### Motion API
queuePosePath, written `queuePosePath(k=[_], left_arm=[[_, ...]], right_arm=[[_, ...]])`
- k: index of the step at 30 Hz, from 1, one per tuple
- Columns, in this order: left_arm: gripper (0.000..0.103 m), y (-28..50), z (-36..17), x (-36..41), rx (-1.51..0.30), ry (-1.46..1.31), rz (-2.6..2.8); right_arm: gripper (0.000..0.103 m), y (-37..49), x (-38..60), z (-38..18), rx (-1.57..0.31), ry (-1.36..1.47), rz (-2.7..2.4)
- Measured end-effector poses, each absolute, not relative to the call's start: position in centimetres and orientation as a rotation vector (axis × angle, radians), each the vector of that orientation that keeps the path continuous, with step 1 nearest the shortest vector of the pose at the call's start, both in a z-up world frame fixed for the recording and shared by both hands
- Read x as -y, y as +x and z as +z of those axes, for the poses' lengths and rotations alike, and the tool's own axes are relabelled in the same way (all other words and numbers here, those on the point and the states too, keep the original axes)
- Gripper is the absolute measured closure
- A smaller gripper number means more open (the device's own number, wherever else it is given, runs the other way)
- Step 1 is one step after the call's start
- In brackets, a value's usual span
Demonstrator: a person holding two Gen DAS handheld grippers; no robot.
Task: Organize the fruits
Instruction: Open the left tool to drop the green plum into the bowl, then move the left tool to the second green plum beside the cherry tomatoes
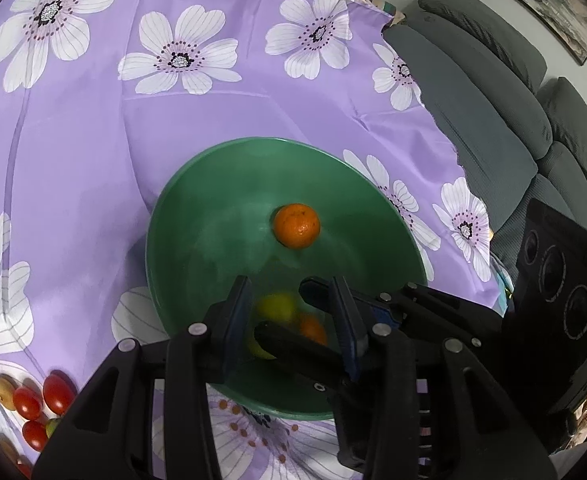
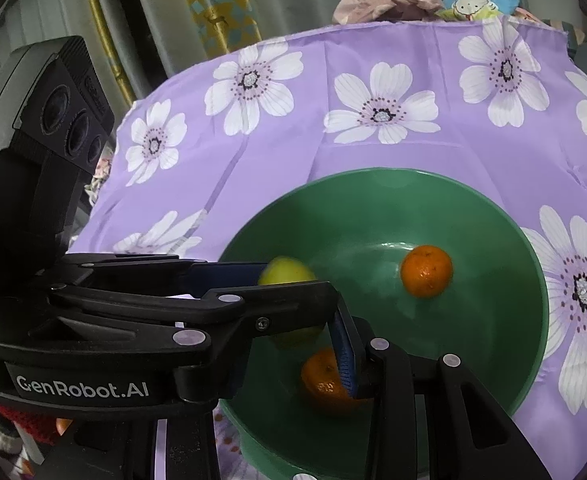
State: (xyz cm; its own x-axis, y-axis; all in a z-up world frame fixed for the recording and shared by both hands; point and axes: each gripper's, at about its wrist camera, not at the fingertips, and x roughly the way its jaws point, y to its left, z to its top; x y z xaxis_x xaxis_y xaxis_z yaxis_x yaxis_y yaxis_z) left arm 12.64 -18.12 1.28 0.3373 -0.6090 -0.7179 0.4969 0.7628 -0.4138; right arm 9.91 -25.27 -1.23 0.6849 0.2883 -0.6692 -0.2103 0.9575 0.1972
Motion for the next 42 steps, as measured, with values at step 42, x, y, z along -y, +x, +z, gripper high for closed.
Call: queuePosePath(k=[42], left_arm=[[0.034,1.2,2.4,2.4,-0.886,-0.210,-0.370]], right_arm=[[0.042,4.0,23.7,2.2,-0.696,0.200,0.424]])
